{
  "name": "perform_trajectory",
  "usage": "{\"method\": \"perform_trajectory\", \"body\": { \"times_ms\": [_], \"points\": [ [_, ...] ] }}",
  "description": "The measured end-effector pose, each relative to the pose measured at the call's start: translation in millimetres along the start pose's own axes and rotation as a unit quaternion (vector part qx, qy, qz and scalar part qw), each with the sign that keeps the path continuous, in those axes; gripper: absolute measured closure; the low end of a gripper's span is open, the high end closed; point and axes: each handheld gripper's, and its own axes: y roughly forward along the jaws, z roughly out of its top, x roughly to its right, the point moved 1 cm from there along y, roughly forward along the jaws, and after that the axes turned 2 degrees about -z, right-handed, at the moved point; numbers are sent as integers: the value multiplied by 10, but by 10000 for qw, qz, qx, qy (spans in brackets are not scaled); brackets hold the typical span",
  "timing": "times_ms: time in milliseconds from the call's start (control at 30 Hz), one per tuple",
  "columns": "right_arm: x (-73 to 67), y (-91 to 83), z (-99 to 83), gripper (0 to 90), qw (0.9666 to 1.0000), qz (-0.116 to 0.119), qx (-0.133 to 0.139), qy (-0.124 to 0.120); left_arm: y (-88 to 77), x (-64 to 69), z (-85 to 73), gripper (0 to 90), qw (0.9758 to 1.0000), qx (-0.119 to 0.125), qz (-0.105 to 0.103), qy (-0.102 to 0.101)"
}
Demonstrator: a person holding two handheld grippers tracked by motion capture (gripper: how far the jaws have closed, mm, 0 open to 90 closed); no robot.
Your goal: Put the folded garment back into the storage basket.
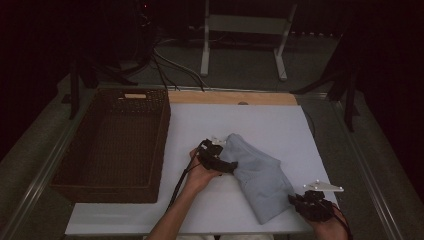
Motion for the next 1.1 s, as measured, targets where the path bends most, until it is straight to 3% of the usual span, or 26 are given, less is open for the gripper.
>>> {"method": "perform_trajectory", "body": {
  "times_ms": [200,267,433,500,667,1100],
  "points": [
    [-8,3,0,790,10000,-18,0,-28,27,122,15,177,9992,-144,36,359],
    [-13,0,-2,791,10000,-9,-1,-25,31,144,22,222,9992,-136,39,374],
    [-18,1,-2,791,10000,1,-9,-41,41,196,16,478,9988,-94,-165,453],
    [-18,-1,-2,791,10000,5,-9,-46,46,206,19,554,9990,-94,-102,432],
    [-23,-5,0,791,10000,26,3,-49,57,219,20,754,9988,-130,-215,428],
    [-29,-7,-2,791,10000,54,8,-50,45,189,42,810,9990,-104,-423,74]
  ]
}}
